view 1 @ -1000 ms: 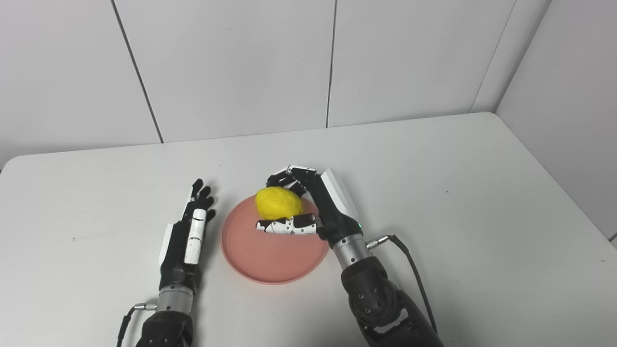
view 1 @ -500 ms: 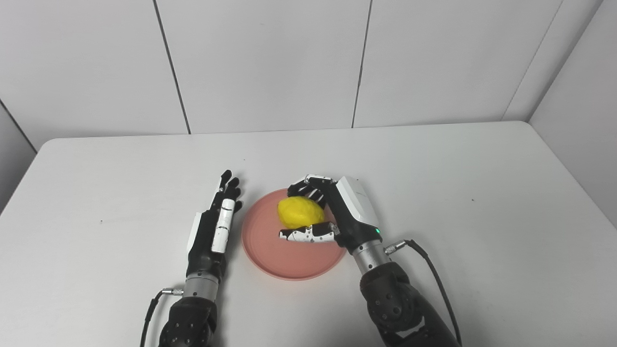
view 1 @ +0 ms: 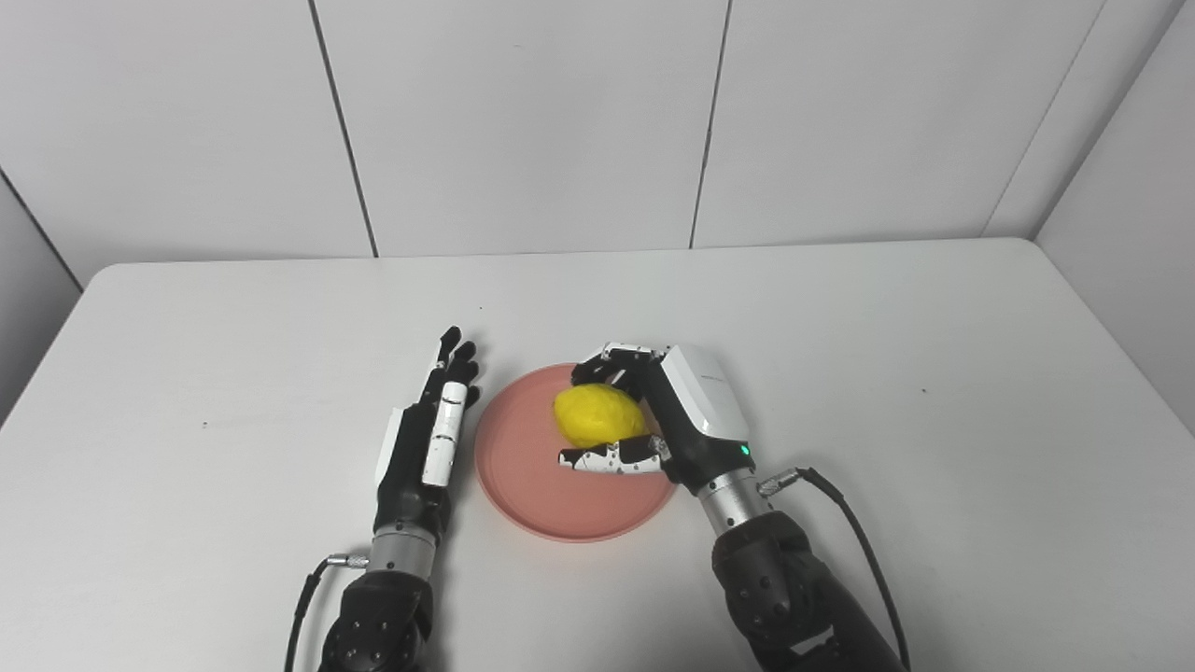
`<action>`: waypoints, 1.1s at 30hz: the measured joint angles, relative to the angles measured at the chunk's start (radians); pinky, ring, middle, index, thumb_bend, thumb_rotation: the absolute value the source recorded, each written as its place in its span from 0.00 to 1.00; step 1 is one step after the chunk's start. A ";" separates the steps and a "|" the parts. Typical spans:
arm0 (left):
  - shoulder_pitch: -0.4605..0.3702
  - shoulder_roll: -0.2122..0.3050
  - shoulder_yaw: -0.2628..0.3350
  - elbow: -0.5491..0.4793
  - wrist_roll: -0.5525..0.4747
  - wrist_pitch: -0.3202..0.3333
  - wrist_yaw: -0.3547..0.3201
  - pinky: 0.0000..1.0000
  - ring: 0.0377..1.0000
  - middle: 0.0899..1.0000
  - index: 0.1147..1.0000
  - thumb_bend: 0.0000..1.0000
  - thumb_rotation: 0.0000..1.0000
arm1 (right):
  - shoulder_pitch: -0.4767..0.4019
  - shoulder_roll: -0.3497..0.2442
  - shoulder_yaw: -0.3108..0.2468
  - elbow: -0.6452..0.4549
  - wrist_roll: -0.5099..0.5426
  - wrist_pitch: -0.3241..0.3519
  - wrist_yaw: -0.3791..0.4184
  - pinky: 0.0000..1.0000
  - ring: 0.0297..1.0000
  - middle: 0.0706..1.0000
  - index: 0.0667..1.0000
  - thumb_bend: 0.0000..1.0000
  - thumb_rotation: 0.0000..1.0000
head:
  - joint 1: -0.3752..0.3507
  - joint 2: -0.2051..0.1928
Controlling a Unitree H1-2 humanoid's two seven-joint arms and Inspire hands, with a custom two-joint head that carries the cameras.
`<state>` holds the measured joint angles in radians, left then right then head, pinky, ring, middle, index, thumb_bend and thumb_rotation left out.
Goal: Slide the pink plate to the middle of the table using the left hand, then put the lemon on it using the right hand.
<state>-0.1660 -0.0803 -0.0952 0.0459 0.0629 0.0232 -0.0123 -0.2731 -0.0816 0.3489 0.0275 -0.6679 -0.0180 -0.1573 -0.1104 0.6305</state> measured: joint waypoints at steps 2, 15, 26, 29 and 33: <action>0.000 0.000 0.000 0.000 0.001 0.000 0.000 0.94 0.96 0.96 0.95 0.59 1.00 | 0.003 -0.011 0.001 0.004 -0.010 -0.023 -0.011 0.55 0.60 0.47 0.45 0.52 0.00 | 0.002 0.000; 0.000 -0.002 0.000 -0.001 0.002 0.005 0.001 0.95 0.96 0.96 0.95 0.58 1.00 | 0.011 -0.037 0.022 0.001 -0.019 -0.063 0.031 0.75 0.79 0.78 0.73 0.69 0.31 | 0.005 0.003; 0.000 -0.004 0.000 -0.002 0.004 0.010 0.004 0.94 0.96 0.95 0.95 0.58 1.00 | 0.025 -0.036 0.010 -0.018 -0.019 -0.061 0.101 0.82 0.85 0.83 0.78 0.67 0.30 | 0.005 0.005; 0.000 -0.004 0.000 -0.002 0.005 0.010 0.004 0.94 0.96 0.96 0.95 0.58 1.00 | 0.030 -0.036 0.006 -0.032 -0.021 -0.061 0.105 0.84 0.89 0.85 0.81 0.67 0.32 | 0.003 0.005; -0.001 -0.004 0.000 -0.002 0.004 0.010 0.004 0.94 0.96 0.96 0.95 0.57 1.00 | 0.038 -0.030 -0.010 -0.037 -0.018 -0.060 0.106 0.89 0.93 0.91 0.86 0.67 0.44 | 0.003 0.005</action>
<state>-0.1665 -0.0840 -0.0954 0.0437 0.0673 0.0334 -0.0078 -0.2351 -0.1114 0.3392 -0.0099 -0.6863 -0.0776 -0.0516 -0.1074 0.6351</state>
